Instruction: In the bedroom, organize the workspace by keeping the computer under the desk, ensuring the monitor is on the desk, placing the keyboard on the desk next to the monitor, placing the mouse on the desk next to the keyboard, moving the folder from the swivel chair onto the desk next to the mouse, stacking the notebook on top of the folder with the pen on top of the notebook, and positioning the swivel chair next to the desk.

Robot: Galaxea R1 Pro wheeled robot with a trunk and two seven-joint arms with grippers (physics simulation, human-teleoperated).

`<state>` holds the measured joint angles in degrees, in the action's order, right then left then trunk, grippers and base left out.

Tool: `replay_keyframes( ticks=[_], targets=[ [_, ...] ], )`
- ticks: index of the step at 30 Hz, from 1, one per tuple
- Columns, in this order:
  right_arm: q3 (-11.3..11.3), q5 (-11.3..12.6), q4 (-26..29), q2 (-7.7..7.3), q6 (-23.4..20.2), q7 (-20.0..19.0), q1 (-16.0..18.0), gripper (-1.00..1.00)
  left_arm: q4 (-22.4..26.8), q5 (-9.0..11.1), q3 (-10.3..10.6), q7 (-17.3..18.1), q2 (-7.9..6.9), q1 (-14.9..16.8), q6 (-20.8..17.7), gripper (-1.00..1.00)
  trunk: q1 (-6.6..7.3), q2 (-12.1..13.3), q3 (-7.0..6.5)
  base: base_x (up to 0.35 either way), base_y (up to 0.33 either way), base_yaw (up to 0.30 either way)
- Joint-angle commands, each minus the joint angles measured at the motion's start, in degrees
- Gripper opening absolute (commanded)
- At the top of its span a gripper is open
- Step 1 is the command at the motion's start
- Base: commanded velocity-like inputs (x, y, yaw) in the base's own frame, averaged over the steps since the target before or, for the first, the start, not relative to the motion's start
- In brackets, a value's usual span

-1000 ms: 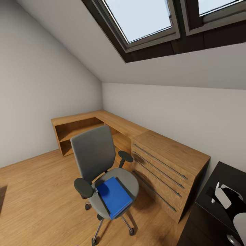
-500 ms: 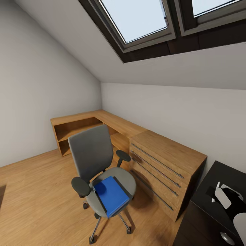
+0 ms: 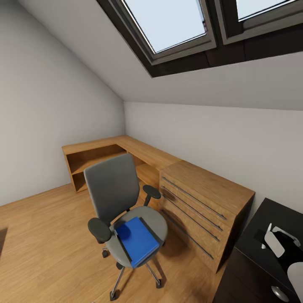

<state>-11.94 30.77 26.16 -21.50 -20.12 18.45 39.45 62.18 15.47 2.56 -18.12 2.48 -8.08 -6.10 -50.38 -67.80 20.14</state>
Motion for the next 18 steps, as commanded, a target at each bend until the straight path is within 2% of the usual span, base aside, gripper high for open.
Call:
replay_keyframes(
  ticks=[1, 2, 18],
  targets=[
    [-0.06, 0.3, 0.12, 0.02, -0.15, 0.39, 0.01, -1.0, 0.2, 0.41, 0.05, -0.36, -0.04, -0.01, -0.24, 1.0, -0.01, -0.04, 0.06, 0.0, 0.0, 0.0],
    [-0.07, 0.18, 0.12, 0.03, -0.14, 0.51, 0.01, 1.0, 0.24, 0.42, 0.02, -0.35, -0.05, -0.01, -0.24, 1.0, -0.01, -0.04, 0.06, 0.0, 0.0, 0.0],
    [-0.1, -0.27, 0.21, 0.03, -0.1, 1.24, 0.01, 1.0, 0.31, 0.49, -0.83, -0.57, -0.11, -0.01, -0.29, 1.0, -0.01, -0.04, 0.06, 0.0, 0.0, 0.0]
  ],
)
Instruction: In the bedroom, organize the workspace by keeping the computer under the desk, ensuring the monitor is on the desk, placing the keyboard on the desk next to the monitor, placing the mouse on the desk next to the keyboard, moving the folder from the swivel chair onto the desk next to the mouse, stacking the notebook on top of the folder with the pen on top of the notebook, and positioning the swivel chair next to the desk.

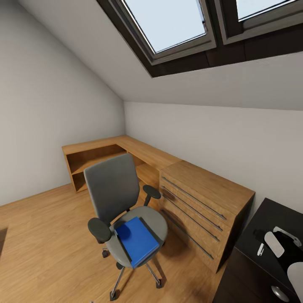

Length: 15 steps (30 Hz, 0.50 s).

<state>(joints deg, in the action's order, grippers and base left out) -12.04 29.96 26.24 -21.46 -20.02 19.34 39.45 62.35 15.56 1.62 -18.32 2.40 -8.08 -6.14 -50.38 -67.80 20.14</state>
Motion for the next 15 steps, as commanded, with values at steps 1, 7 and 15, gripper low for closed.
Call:
replay_keyframes(
  ticks=[1, 7, 15],
  targets=[
    [0.0, 0.54, 0.13, 0.0, -0.2, 0.34, 0.01, 1.0, 0.14, 0.41, 0.05, -0.37, -0.02, -0.01, -0.25, 1.0, -0.01, -0.04, 0.06, 0.0, 0.0, 0.0],
    [0.06, 0.54, 1.45, -0.05, -0.2, 0.15, 0.01, 1.0, -0.17, 0.49, -0.4, -0.44, 0.01, -0.01, -0.32, 1.0, -0.01, -0.04, 0.06, 0.0, 0.0, 0.0],
    [0.01, 0.63, 11.7, 0.21, -1.15, 0.09, -0.2, 1.0, -1.16, 0.52, -0.5, -0.48, 0.06, -0.01, -0.32, 1.0, -0.01, -0.04, 0.06, 0.0, 0.0, 0.0]
  ],
)
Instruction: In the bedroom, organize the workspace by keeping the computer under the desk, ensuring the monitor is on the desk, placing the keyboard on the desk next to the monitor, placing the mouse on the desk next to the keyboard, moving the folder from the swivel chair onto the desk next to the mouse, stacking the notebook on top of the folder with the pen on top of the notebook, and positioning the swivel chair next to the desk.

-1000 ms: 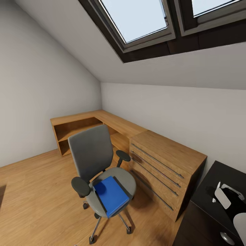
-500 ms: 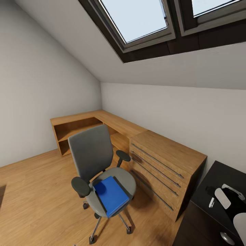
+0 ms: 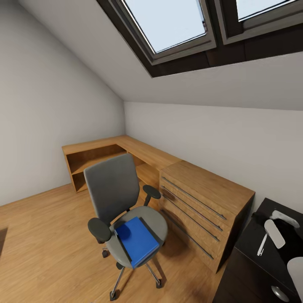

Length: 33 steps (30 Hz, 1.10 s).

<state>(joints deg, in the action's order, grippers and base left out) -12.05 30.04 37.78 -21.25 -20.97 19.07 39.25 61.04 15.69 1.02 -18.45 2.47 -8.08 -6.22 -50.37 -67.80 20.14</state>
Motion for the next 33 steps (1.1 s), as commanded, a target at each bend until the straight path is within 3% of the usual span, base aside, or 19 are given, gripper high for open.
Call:
replay_keyframes(
  ticks=[1, 3, 9, 11, 18, 19, 22, 28, 33],
  targets=[
    [0.02, 0.57, 1.64, 0.07, -0.47, 0.4, -0.14, 1.0, 0.09, 0.39, 0.09, -0.35, -0.03, -0.01, -0.26, 1.0, -0.01, -0.04, 0.06, 0.0, 0.0, 0.0],
    [0.01, 0.64, 8.83, 1.43, -2.51, 0.5, -2.04, 1.0, -0.09, 0.39, 0.05, -0.36, -0.06, -0.01, -0.26, 1.0, -0.01, -0.04, 0.06, 0.0, 0.0, 0.0],
    [0.01, 0.5, 17.53, 5.01, -4.3, 0.69, -5.98, 1.0, -0.19, 0.39, 0.04, -0.36, -0.05, -0.01, -0.28, 1.0, -0.01, -0.04, 0.06, 0.0, 0.0, 0.0],
    [0.01, 0.47, 22.98, 8.09, -4.67, 0.76, -8.59, 1.0, -0.21, 0.44, -0.01, -0.39, -0.08, -0.01, -0.26, 1.0, -0.01, -0.04, 0.06, 0.0, 0.0, 0.0],
    [0.01, 0.42, 29.91, 12.89, -4.9, 0.86, -11.58, 1.0, -0.21, 0.45, -0.05, -0.51, -0.09, -0.01, -0.25, 1.0, -0.01, -0.04, 0.06, 0.0, 0.0, 0.015],
    [0.06, 0.22, 31.49, 14.8, -4.94, 0.88, -12.99, 1.0, -0.22, 0.41, -0.05, -0.53, -0.1, -0.01, -0.22, 1.0, -0.01, -0.04, 0.06, 0.0, 0.0, 0.21],
    [0.19, -0.36, 31.87, 16.09, -4.95, 0.88, -13.37, 1.0, -0.22, 0.4, -0.05, -0.53, -0.1, -0.01, -0.21, 1.0, -0.01, -0.04, 0.06, 0.0, 0.0, 0.234],
    [0.45, -4.25, 32.11, 18.9, -4.96, 0.84, -13.68, 1.0, -0.22, 0.4, -0.05, -0.53, -0.1, -0.01, -0.2, 1.0, -0.01, -0.04, 0.06, 0.0, 0.0, 0.263],
    [0.54, -9.23, 32.1, 22.01, -5.01, 0.81, -13.79, 1.0, -0.22, 0.36, -0.05, -0.54, -0.1, -0.01, -0.2, 1.0, -0.01, -0.04, 0.06, 0.0, 0.0, 0.275]
  ],
)
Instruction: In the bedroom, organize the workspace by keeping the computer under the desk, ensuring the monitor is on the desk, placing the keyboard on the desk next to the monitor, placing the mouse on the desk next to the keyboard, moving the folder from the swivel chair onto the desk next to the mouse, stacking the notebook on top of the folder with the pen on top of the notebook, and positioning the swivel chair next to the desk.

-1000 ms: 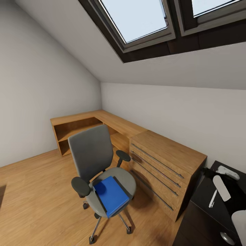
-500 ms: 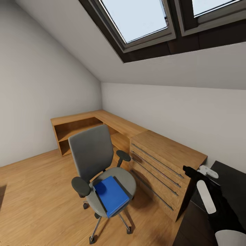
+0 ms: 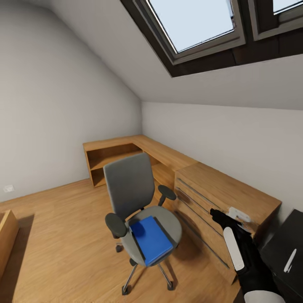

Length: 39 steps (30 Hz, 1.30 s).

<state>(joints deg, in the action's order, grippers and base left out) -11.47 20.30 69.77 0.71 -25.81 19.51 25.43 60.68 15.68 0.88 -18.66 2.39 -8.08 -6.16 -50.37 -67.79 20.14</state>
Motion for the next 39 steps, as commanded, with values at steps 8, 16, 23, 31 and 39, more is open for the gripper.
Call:
replay_keyframes(
  ticks=[8, 16, 23, 31, 39],
  targets=[
    [2.25, -5.44, 0.08, 2.48, -0.17, 0.31, -0.33, 1.0, 0.14, 0.39, 0.09, -0.34, -0.02, -0.01, -0.26, 1.0, -0.01, -0.04, 0.17, 0.0, 0.0, 0.273],
    [4.28, -6.54, -0.07, 2.82, -0.12, 0.33, -0.45, 1.0, 0.14, 0.38, 0.08, -0.36, -0.02, -0.01, -0.26, 1.0, -0.01, -0.04, 0.42, 0.0, 0.0, 0.261],
    [4.71, -6.68, -0.11, 2.79, -0.12, 0.28, -0.46, 1.0, 0.14, 0.33, 0.09, -0.34, 0.05, -0.01, -0.24, 1.0, -0.01, -0.04, 0.76, 0.0, 0.0, 0.216],
    [4.85, -6.94, -0.08, 2.67, -0.12, 0.27, -0.46, 1.0, 0.14, 0.26, 0.16, -0.33, 0.07, -0.01, -0.2, 1.0, -0.01, -0.04, 1.21, 0.0, 0.0, 0.172],
    [4.93, -7.08, -0.14, 2.64, -0.12, 0.26, -0.46, 1.0, 0.14, 0.23, 0.18, -0.31, 0.07, -0.01, -0.21, 1.0, -0.01, -0.04, 1.71, 0.0, 0.0, 0.167]
  ],
)
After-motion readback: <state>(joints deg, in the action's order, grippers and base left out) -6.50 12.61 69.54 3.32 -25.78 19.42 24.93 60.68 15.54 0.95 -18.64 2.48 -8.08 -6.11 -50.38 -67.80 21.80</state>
